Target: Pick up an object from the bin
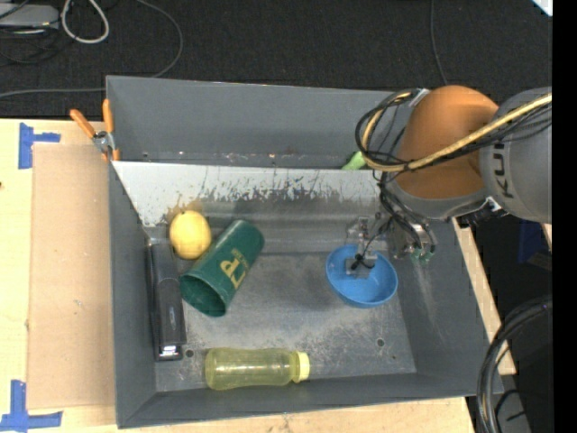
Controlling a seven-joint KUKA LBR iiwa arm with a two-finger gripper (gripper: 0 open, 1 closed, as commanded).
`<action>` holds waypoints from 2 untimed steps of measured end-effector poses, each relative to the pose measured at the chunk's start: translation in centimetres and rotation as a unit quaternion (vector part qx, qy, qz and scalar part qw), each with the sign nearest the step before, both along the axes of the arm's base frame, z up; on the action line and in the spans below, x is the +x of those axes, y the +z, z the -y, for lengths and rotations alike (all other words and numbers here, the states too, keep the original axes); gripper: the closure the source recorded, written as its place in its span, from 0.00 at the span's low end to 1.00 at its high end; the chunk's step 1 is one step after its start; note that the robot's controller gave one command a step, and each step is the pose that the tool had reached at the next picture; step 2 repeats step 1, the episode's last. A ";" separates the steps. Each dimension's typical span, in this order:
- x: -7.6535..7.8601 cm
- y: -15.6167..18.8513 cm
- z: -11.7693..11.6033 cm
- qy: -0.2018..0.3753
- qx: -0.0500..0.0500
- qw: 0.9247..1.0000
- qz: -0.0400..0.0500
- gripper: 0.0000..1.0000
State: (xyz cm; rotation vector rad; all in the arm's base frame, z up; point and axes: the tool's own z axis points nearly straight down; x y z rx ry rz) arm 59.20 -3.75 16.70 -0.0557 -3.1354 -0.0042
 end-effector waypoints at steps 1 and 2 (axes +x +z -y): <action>0.4 2.6 0.4 -0.016 0.000 1.000 0.001 1.00; 0.4 2.6 0.4 -0.016 0.000 1.000 0.001 1.00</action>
Offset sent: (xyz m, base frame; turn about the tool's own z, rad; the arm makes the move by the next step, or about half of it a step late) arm 0.0060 0.0109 0.0333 -0.2559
